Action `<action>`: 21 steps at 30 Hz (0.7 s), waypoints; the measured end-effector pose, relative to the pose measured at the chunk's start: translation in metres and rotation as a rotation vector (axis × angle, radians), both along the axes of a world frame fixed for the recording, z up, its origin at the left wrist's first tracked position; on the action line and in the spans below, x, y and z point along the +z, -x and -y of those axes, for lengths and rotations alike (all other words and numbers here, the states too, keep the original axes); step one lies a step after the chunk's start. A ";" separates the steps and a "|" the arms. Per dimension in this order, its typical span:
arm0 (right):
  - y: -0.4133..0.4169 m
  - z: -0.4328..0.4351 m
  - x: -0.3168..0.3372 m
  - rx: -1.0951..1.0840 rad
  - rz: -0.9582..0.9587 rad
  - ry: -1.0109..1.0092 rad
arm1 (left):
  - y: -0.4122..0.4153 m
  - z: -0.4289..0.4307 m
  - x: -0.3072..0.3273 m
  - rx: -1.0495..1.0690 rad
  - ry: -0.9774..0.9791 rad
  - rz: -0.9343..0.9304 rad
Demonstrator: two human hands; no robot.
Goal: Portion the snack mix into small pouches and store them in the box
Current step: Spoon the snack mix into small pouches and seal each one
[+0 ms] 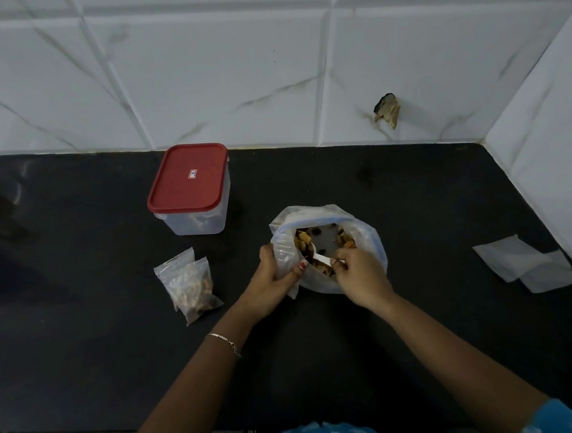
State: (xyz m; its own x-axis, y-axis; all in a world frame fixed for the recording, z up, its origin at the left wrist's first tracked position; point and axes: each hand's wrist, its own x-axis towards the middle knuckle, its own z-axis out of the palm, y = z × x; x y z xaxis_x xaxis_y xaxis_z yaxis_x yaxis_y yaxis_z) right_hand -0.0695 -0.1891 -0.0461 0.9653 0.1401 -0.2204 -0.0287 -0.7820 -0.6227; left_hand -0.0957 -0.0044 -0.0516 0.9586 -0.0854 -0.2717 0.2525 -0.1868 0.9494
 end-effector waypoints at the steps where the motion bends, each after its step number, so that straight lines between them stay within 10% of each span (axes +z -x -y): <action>1: 0.004 -0.003 -0.002 0.056 0.102 0.086 | -0.001 0.001 0.000 -0.004 0.005 0.013; 4: 0.009 -0.010 -0.007 0.030 0.133 0.052 | -0.002 0.001 -0.002 -0.025 0.011 0.023; 11: -0.004 0.001 0.005 -0.470 -0.541 -0.703 | 0.000 0.003 -0.004 -0.057 -0.007 0.015; 21: 0.000 0.020 0.020 -0.454 -0.540 -0.800 | 0.013 -0.002 -0.009 0.094 -0.532 0.300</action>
State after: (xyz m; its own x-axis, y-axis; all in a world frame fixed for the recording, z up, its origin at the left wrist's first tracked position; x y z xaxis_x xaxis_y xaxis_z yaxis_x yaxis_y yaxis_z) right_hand -0.0695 -0.2094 -0.0260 0.7655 0.0847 -0.6378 -0.6402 0.0018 -0.7682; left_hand -0.1088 -0.0026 -0.0601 0.9967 0.0763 0.0287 0.0273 -0.6439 0.7646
